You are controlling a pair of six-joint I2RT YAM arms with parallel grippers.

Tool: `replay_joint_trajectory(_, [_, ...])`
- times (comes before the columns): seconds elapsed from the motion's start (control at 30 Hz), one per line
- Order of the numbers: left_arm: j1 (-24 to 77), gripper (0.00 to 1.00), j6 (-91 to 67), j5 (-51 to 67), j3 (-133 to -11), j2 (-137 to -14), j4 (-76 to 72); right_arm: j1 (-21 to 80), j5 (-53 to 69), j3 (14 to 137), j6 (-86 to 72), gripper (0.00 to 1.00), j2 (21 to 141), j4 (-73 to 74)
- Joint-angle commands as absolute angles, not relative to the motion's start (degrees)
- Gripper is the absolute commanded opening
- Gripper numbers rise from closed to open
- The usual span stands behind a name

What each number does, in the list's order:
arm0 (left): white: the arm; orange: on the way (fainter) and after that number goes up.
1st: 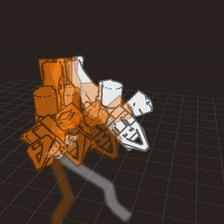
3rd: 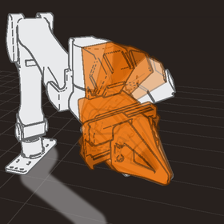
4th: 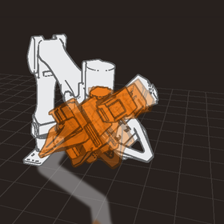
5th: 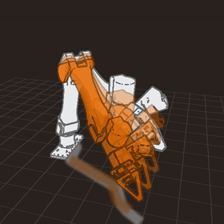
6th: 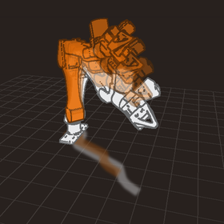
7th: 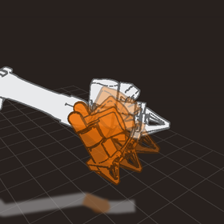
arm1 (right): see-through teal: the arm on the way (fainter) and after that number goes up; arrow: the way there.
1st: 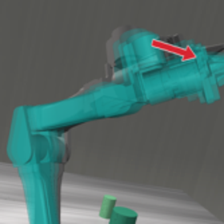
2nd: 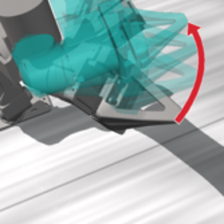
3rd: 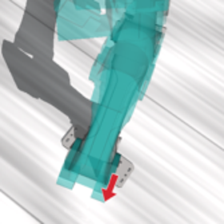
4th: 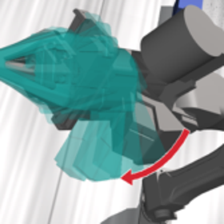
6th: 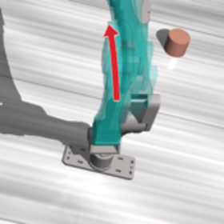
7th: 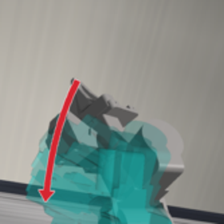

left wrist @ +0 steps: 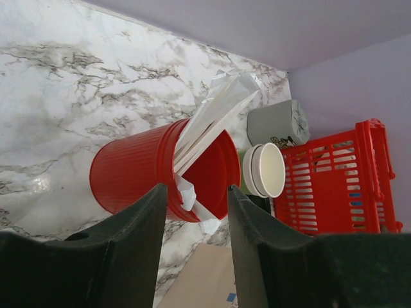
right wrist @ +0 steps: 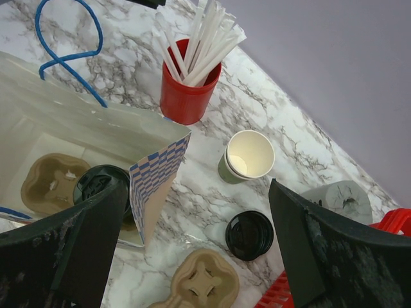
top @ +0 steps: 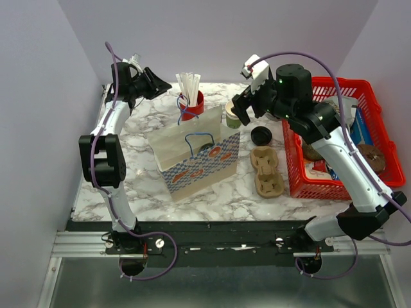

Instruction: Pack the takeout coffee

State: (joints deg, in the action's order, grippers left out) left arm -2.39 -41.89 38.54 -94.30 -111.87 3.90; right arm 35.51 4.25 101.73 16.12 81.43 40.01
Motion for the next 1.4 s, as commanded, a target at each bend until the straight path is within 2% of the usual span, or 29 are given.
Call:
replay_joint_trajectory(0.0, [-1.93, 0.47, -45.61, 41.22, -93.17, -112.94, 0.62, 35.16, 3.25, 102.13, 16.44, 1.0, 82.35, 41.57])
replay_joint_trajectory(0.43, [-0.35, 0.42, -43.68, 40.17, -94.13, -114.17, 3.78, 35.16, 3.08, 101.87, 16.79, 1.0, 82.53, 41.22])
replay_joint_trajectory(0.87, [-0.18, 0.0, -42.1, 38.93, -93.95, -111.98, 4.92, 35.16, 3.08, 100.9, 16.79, 1.0, 82.0, 40.25])
replay_joint_trajectory(1.37, [-0.18, 0.0, -35.43, 44.73, -105.46, -99.85, 8.86, 35.07, 2.99, 100.72, 17.58, 1.0, 81.48, 38.76])
